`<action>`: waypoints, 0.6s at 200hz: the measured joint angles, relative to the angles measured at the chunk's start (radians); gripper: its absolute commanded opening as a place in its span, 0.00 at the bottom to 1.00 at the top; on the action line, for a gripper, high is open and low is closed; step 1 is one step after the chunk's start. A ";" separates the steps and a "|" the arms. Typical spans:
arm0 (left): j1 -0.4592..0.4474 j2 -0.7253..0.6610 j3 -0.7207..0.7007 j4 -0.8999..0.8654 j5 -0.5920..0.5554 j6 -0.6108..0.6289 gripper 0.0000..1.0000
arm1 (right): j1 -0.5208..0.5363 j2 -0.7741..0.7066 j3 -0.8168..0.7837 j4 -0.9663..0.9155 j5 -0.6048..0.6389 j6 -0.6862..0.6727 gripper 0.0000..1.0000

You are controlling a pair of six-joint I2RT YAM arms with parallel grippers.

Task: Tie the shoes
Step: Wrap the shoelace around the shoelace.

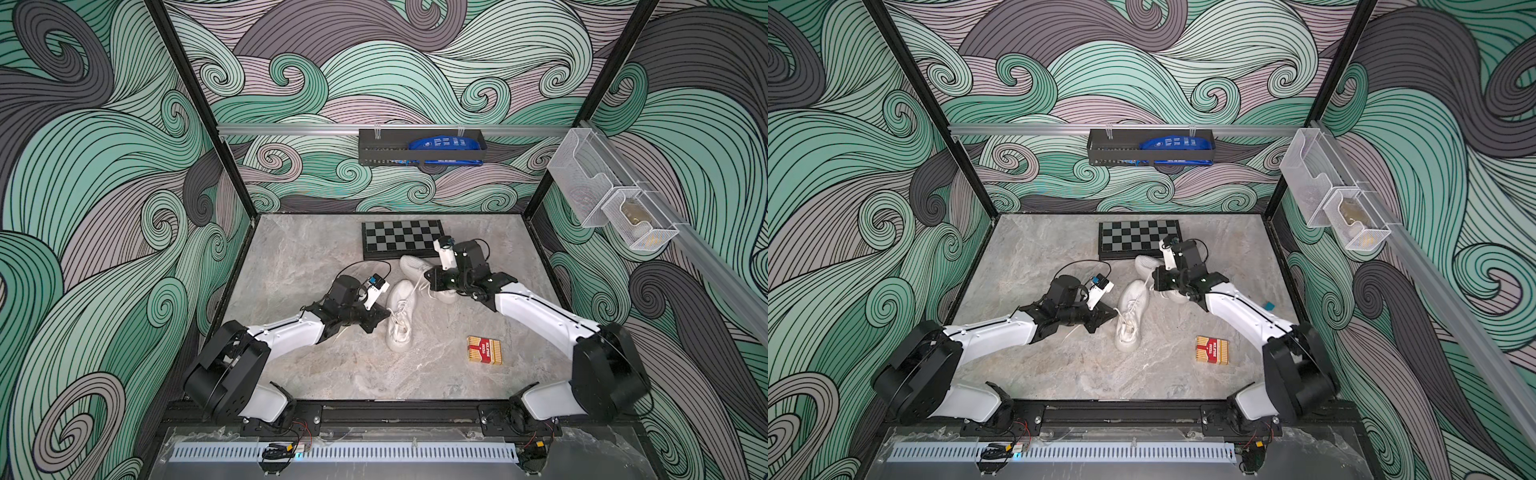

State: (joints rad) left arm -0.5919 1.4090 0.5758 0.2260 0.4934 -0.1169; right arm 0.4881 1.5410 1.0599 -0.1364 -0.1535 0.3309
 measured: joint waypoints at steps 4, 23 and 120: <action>0.000 -0.005 -0.009 0.006 0.005 -0.014 0.00 | 0.013 0.027 0.032 0.004 -0.003 -0.010 0.14; 0.000 -0.022 -0.034 0.032 0.013 -0.060 0.00 | 0.069 0.157 0.175 0.035 -0.019 -0.033 0.29; 0.002 0.023 -0.031 0.078 0.055 -0.108 0.00 | 0.038 0.116 0.061 0.059 -0.081 -0.099 0.55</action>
State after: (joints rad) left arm -0.5896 1.4322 0.5449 0.3038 0.5484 -0.2249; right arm 0.5259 1.6566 1.1206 -0.0776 -0.2348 0.2317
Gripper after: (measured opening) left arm 0.051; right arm 0.572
